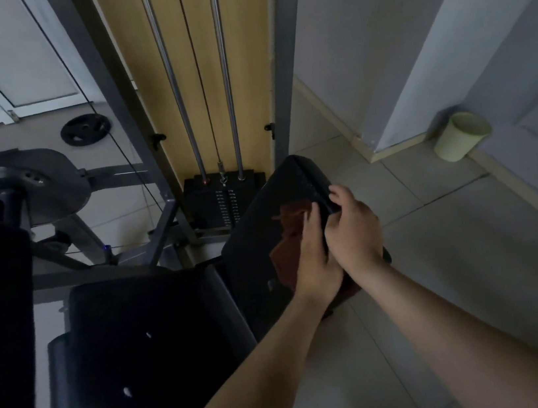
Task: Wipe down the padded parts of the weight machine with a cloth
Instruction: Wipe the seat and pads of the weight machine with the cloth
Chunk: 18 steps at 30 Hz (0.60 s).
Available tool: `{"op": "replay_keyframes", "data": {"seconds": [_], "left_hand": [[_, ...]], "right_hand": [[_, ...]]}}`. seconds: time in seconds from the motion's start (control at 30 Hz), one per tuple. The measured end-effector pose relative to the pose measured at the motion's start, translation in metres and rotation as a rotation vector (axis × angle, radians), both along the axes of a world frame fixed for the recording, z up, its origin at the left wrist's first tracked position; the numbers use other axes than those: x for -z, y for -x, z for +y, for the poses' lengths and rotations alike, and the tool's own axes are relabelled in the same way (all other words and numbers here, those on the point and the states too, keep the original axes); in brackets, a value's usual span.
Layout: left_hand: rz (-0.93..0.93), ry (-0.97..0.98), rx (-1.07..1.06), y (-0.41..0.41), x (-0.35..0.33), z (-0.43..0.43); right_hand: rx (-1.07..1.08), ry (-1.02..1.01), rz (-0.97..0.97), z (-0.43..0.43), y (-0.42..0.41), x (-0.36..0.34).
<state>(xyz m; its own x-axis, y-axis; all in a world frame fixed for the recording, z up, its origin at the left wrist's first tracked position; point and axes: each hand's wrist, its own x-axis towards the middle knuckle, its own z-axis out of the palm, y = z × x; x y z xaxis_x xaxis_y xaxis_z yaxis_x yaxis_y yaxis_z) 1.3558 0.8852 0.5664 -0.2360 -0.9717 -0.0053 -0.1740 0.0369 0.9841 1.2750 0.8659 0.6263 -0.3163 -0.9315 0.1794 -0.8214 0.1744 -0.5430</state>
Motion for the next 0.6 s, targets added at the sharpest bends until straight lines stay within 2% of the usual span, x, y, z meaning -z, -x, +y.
{"op": "replay_keyframes", "data": {"seconds": [0.07,0.17,0.3,0.4,0.47,0.53,0.6], "left_hand": [[-0.071,0.129,0.074,-0.006,0.001,-0.017],[-0.161,0.217,0.061,-0.024,0.018,-0.040],[-0.297,-0.003,-0.163,-0.037,0.038,-0.072],[-0.172,-0.242,-0.249,-0.042,0.034,-0.093],[-0.137,-0.306,-0.265,-0.044,0.023,-0.110],[-0.136,-0.185,-0.188,-0.038,0.005,-0.125],[-0.144,0.029,-0.058,-0.025,-0.014,-0.133]], "right_hand": [[0.027,-0.006,-0.062,-0.009,0.001,-0.001],[-0.007,-0.024,0.102,-0.010,-0.007,0.001],[-0.023,-0.013,0.268,-0.011,-0.012,0.007],[0.004,-0.028,0.306,-0.013,-0.013,0.010],[0.007,-0.025,0.311,-0.014,-0.014,0.011],[0.026,-0.019,0.294,-0.014,-0.015,0.009],[0.070,-0.023,0.254,-0.016,-0.016,0.007]]}}
